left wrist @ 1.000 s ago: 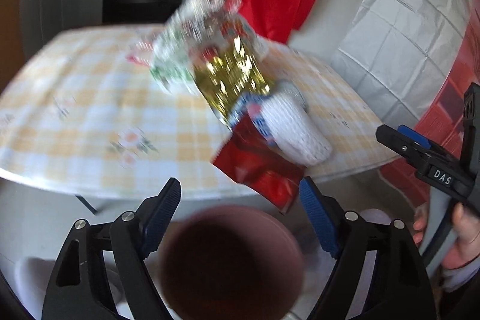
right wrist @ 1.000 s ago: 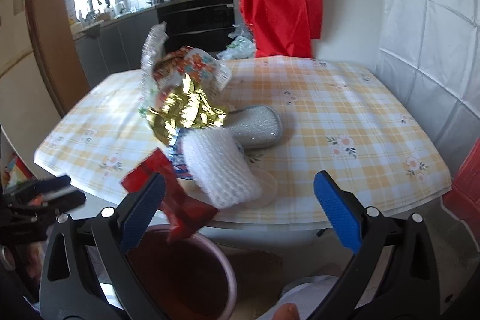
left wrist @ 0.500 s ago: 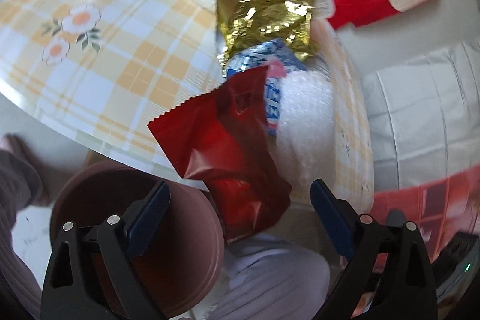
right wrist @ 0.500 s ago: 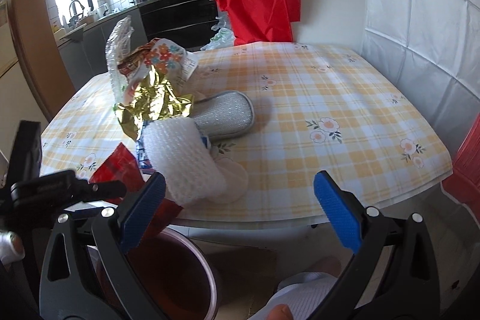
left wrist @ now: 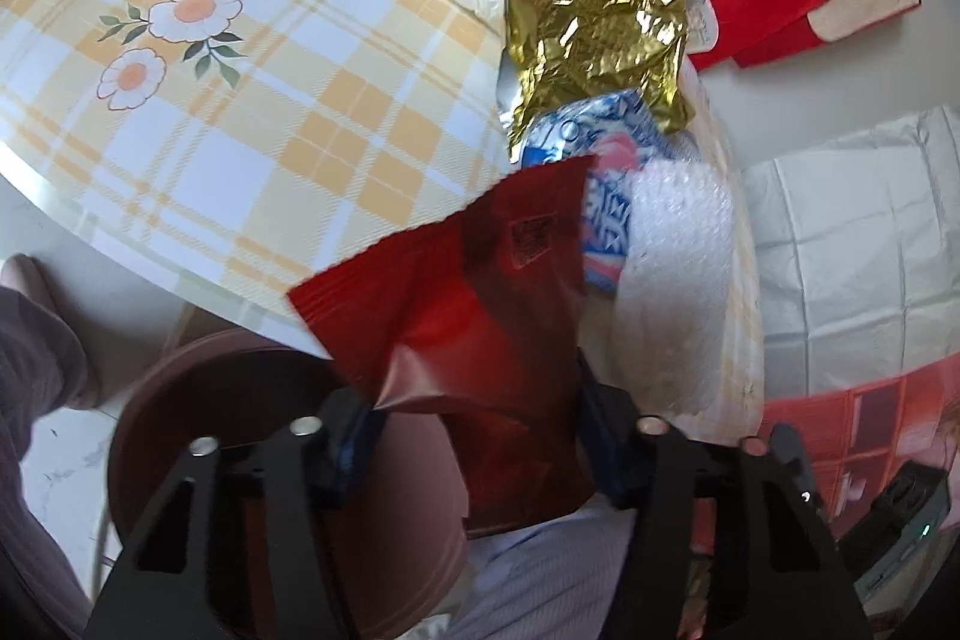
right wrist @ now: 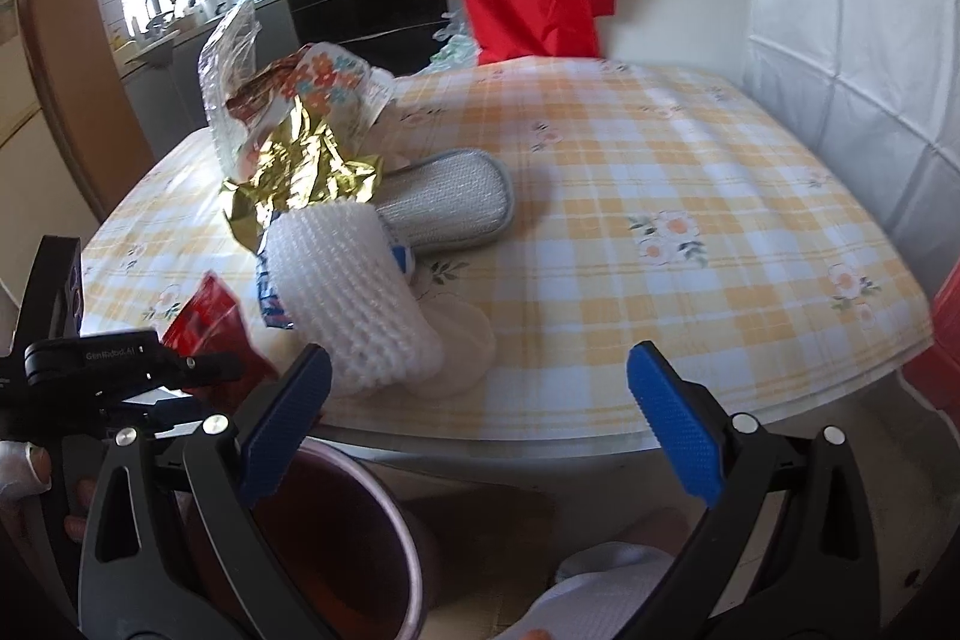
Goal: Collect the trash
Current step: 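Grasp the red snack wrapper with the left tool while the right tool grasps the white foam net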
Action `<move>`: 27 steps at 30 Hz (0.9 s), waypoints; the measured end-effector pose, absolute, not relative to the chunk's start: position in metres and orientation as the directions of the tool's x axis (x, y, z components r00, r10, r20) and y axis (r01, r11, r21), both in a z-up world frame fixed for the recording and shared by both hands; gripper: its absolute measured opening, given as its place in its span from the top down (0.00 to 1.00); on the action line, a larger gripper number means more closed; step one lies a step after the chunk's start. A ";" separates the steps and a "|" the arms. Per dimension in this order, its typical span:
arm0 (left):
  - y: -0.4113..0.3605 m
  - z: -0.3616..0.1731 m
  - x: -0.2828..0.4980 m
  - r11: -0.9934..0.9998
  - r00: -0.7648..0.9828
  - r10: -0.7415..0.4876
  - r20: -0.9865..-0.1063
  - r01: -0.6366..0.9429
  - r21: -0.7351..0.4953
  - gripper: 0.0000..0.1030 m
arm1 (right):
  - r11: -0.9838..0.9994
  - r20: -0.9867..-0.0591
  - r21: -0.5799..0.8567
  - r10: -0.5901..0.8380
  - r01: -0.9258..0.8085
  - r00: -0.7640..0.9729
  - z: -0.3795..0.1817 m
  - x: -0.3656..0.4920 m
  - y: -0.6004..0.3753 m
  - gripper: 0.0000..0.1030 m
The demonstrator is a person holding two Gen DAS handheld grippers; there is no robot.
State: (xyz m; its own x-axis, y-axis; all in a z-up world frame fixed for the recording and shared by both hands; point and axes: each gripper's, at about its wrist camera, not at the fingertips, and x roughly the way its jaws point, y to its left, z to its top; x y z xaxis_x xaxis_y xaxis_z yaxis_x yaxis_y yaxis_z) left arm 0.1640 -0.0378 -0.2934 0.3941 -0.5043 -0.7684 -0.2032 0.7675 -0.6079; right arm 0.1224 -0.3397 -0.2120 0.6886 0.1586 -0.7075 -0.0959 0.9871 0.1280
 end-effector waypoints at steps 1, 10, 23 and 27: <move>-0.034 -0.293 0.162 0.764 0.397 -0.517 -0.758 -0.186 -0.618 0.52 | 0.986 -0.708 0.126 0.165 -0.107 0.687 -0.212 0.124 -0.337 0.06; -0.008 -0.253 0.134 0.827 0.494 -0.488 -0.720 -0.004 -0.563 0.62 | 0.953 -0.695 0.109 0.277 -0.284 0.663 -0.213 0.149 -0.290 0.07; 0.023 -0.227 0.099 0.893 0.635 -0.347 -0.690 0.000 -0.450 0.62 | 0.957 -0.747 0.094 0.249 -0.274 0.616 -0.245 0.194 -0.254 0.33; 0.029 -0.224 0.091 0.906 0.655 -0.318 -0.686 -0.002 -0.423 0.62 | 0.957 -0.729 0.137 0.272 -0.255 0.628 -0.238 0.186 -0.258 0.51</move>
State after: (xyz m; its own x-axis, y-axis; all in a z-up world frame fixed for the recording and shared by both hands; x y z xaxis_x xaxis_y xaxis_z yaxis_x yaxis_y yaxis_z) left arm 0.0910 0.0286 -0.2242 0.6549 -0.3180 -0.6855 -0.0024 0.9063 -0.4226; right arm 0.1865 -0.2582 -0.2380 0.6277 0.2718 -0.7295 -0.2555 0.9571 0.1367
